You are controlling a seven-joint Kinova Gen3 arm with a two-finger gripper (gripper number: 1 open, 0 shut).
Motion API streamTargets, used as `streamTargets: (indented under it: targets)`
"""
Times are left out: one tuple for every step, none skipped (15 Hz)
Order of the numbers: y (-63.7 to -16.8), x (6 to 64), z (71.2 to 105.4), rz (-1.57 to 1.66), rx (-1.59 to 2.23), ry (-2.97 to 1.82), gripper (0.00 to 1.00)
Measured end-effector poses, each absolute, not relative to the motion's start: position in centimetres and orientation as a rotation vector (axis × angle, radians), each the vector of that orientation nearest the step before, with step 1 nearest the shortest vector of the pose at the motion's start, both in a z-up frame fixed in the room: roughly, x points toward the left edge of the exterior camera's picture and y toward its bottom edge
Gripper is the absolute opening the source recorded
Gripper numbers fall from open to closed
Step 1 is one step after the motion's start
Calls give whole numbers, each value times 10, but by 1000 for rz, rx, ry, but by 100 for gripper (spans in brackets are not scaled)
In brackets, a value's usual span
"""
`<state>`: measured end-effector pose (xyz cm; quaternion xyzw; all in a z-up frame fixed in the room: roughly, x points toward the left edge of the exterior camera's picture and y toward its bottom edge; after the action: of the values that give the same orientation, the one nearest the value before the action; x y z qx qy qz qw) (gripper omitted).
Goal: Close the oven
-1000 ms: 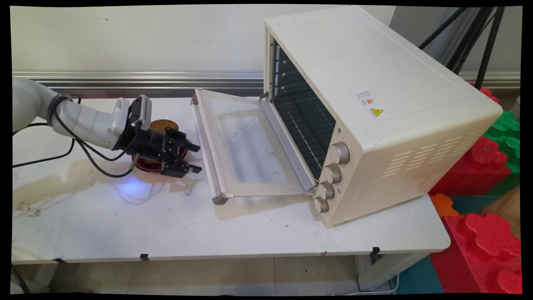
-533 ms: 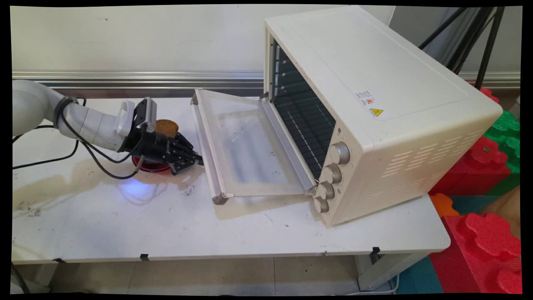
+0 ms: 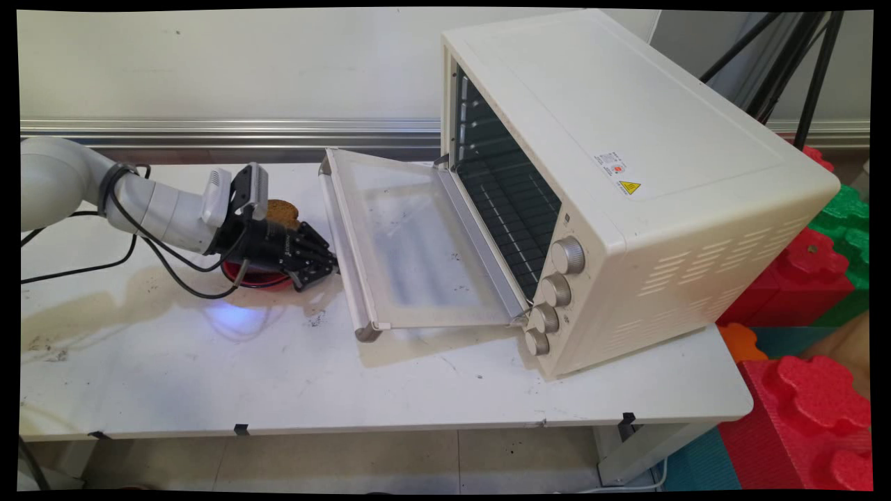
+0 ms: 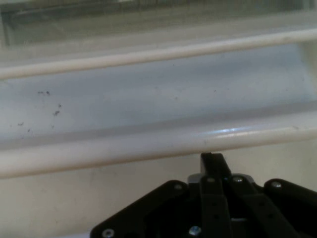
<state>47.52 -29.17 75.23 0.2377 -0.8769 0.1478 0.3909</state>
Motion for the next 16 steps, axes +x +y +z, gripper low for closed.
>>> streamTargets:
  targets:
    - [-292,474,752,376,606,-2224,0]
    - [-293,474,753,377,609,-2219,0]
    - [-294,472,753,379,614,-2212,0]
    - [-295,471,753,380,618,-2204,0]
    - [-297,469,754,383,624,-2193,0]
    - [-298,468,755,384,628,-2183,0]
    - [-299,466,756,387,632,-2172,0]
    - [-300,464,757,389,635,-2162,0]
    - [-301,463,759,392,637,-2151,0]
    - [-302,462,760,395,639,-2141,0]
    - [-303,460,763,398,640,-2131,0]
    - [-304,458,765,401,641,-2120,0]
    - [-304,456,768,404,639,-2113,0]
    - [-305,455,770,406,637,-2107,0]
    - [-306,453,772,409,635,-2099,0]
    - [-307,452,775,413,633,-2091,0]
